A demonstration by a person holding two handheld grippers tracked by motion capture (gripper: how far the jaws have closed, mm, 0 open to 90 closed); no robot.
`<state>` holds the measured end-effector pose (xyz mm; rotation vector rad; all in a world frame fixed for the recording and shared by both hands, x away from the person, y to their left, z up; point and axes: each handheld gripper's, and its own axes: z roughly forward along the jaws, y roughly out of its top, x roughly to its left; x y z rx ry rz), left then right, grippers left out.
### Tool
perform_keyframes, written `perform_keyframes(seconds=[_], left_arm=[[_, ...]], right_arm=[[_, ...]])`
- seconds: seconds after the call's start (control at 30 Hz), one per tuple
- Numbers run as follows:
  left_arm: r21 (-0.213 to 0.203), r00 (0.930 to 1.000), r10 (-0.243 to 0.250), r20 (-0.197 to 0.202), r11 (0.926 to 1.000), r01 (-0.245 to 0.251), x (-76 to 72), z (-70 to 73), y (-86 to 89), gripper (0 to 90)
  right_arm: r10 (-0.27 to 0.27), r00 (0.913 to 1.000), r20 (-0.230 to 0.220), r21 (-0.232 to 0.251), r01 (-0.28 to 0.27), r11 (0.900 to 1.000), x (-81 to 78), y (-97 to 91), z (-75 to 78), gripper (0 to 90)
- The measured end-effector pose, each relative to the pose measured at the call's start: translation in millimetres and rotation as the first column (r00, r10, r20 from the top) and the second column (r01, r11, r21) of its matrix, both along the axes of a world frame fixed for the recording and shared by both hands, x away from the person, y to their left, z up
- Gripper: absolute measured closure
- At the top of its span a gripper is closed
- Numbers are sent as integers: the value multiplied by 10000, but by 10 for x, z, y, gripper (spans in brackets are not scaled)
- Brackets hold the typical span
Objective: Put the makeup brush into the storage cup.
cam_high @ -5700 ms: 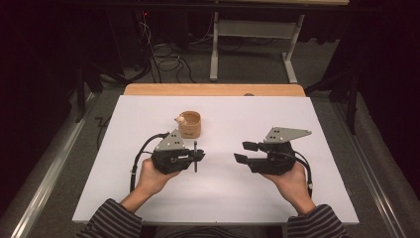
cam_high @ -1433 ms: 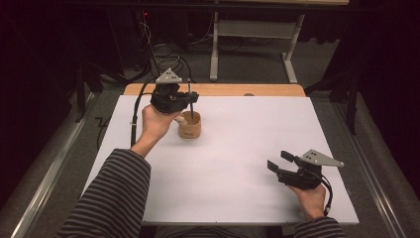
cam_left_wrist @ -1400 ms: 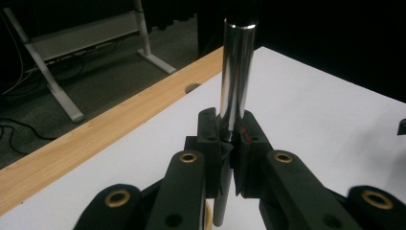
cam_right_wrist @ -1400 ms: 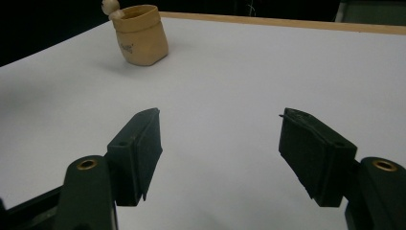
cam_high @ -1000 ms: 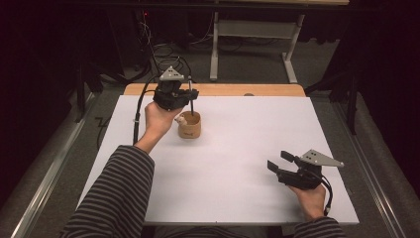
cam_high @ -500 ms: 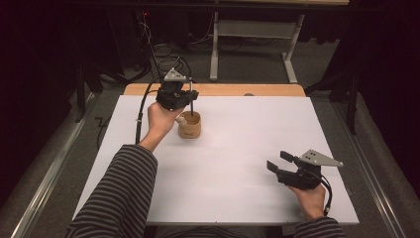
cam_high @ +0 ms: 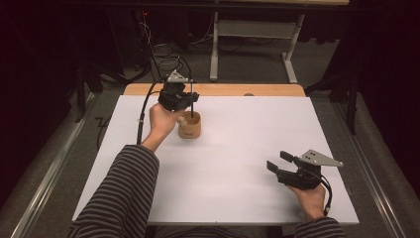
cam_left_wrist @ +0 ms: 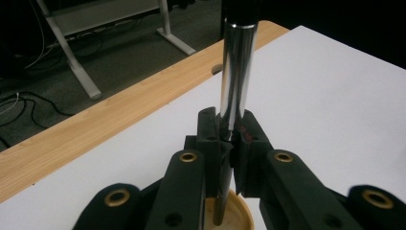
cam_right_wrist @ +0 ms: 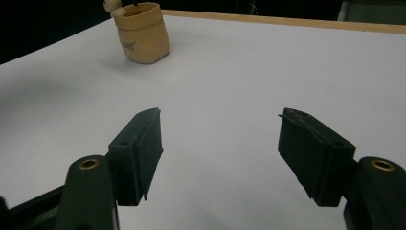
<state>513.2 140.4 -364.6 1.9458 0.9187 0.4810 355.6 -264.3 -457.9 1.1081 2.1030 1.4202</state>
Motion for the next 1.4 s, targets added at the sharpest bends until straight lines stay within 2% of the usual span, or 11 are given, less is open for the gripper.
perform_keyframes(seconds=[0.33, 1.07, 1.4], left_arm=[[35, 9994, 109, -339, 9999, -108, 57, -124, 2, 832], [315, 9964, 127, -836, 9995, -101, 106, -283, -38, 831], [453, 9958, 17, -910, 9990, 25, 115, -318, -86, 823]], right_arm=[[22, 10000, -38, -16, -22, 10000, 7, 12, -7, 332], [35, 9999, -96, 3, -35, 10000, 9, 14, -9, 336], [-40, 10000, -27, 19, 40, 10000, 4, 9, -4, 341]])
